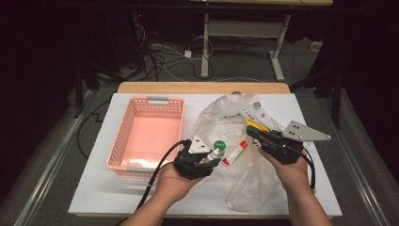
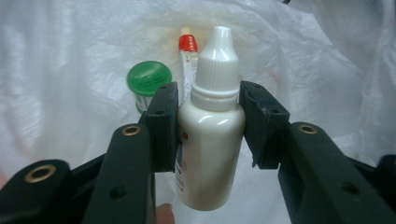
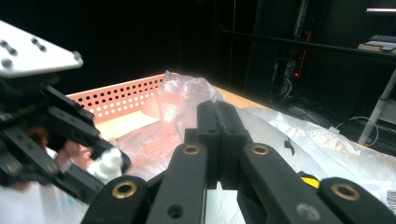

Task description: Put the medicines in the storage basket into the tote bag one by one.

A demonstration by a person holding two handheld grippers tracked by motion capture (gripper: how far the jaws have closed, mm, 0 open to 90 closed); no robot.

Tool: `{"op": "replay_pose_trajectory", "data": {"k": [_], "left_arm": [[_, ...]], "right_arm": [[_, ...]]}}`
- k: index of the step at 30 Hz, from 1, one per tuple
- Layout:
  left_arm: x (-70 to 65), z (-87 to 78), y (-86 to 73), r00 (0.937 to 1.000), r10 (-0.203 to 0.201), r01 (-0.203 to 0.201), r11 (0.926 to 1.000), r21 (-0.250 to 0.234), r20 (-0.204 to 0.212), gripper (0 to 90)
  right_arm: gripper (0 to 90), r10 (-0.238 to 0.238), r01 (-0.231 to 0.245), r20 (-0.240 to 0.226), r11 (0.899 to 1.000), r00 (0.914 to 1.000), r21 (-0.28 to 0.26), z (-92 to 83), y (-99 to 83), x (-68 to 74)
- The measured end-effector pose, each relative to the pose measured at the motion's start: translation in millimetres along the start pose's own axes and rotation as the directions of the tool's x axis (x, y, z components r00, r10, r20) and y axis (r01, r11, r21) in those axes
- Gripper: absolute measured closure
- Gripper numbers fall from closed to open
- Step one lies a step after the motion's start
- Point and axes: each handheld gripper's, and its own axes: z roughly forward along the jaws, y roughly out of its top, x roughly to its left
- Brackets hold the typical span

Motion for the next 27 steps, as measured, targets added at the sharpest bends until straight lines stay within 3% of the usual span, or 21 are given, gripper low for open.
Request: {"op": "replay_pose_trajectory", "data": {"k": [12, 17, 25, 27], "left_arm": [[-11.6, 60.7, 11.2, 0.9998, 0.001, -0.001, 0.9999, 0.014, 0.020, 58.1], [-15.8, 85.0, 18.6, 0.9997, 0.002, -0.002, 1.0000, -0.009, 0.024, 58.0], [-19.0, 118.9, 27.1, 0.9992, 0.036, -0.035, 0.9989, -0.031, 0.016, 57.9], [-18.6, 126.2, 28.1, 0.9998, 0.012, -0.011, 0.9994, -0.032, 0.016, 57.9]], "right_arm": [[90.0, 0.001, -0.001, -0.001, 1.000, 1.0000, -0.005, -1.3, 0.5, -1.0], [90.0, 0.006, -0.006, 0.004, 1.000, 1.0000, -0.010, -3.1, 0.4, -2.9], [90.0, 0.018, -0.017, 0.016, 0.999, 0.9997, -0.027, -9.3, 1.0, -8.8], [90.0, 0.023, -0.022, 0.020, 0.999, 0.9995, -0.030, -10.7, 1.0, -9.9]]}}
